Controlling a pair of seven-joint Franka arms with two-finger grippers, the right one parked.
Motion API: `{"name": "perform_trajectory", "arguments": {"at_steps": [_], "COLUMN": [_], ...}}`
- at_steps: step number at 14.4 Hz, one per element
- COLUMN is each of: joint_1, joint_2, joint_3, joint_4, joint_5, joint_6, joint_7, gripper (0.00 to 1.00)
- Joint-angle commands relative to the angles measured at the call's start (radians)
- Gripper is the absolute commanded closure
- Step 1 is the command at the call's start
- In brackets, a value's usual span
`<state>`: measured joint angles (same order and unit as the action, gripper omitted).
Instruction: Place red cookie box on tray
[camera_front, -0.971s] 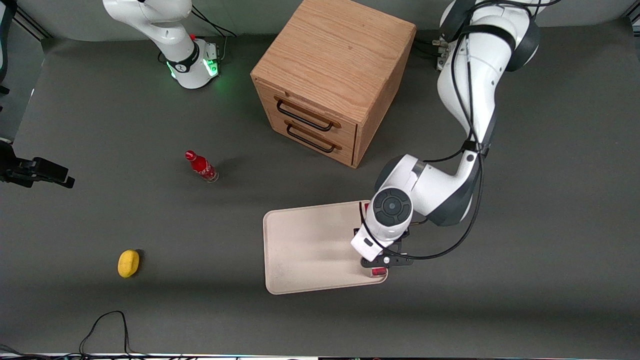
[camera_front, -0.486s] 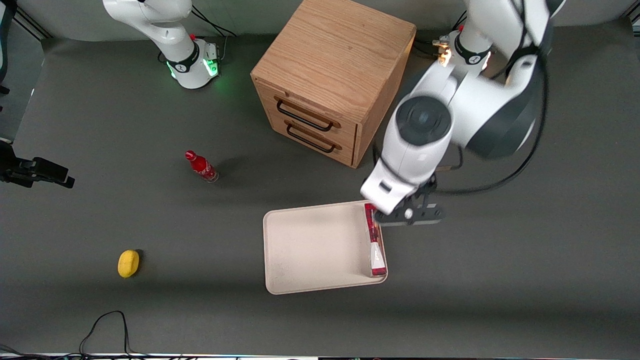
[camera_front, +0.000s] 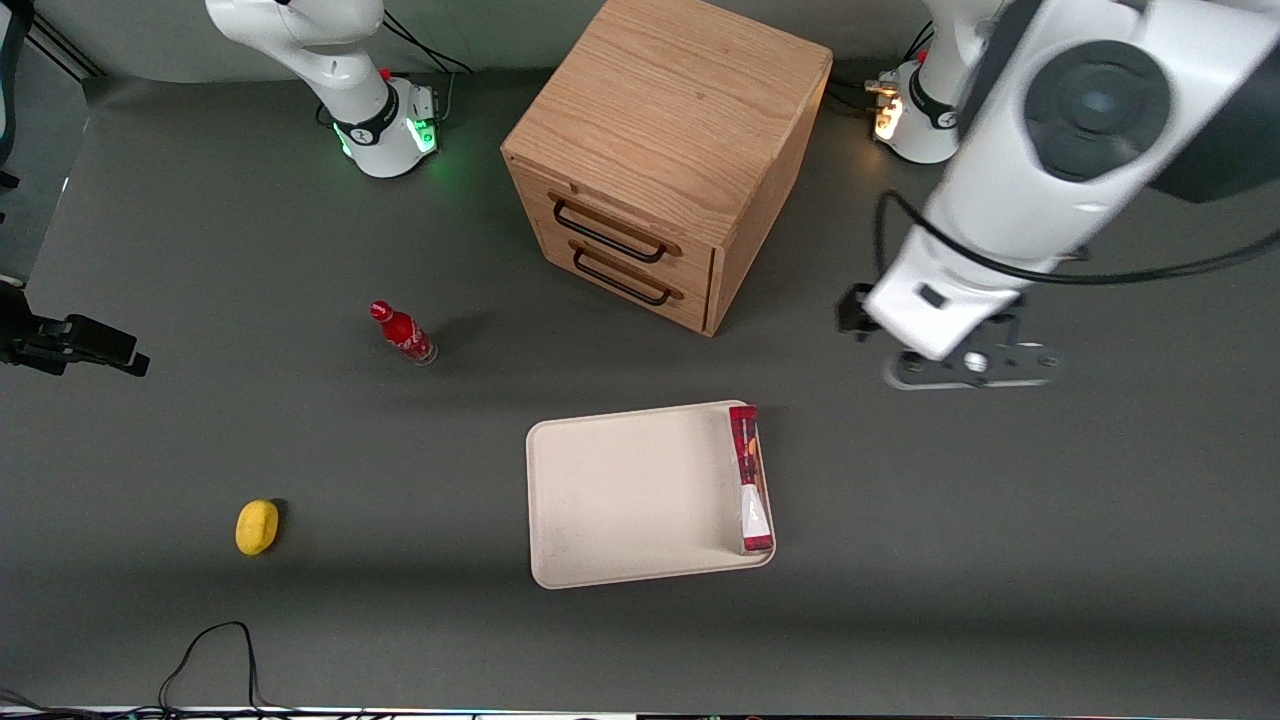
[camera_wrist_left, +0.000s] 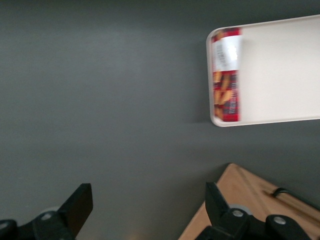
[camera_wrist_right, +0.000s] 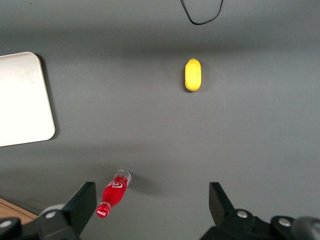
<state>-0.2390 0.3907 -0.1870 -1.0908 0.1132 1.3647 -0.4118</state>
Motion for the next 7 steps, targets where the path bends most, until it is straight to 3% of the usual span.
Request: {"name": "perform_trajectory", "arguments": {"at_steps": [1, 4, 7], "joint_1": [0.116, 0.228, 0.311], "joint_2": [-0.162, -0.252, -0.286], "joint_3": [-0.002, -0.002, 0.0], "joint_4": [-0.266, -0.427, -0.491], "joint_5": [-0.024, -0.027, -0.03], "joint_6": [0.079, 0.167, 0.204], "joint_7": [0.129, 0.252, 0.335], "gripper": [0.0, 0.0, 0.0]}}
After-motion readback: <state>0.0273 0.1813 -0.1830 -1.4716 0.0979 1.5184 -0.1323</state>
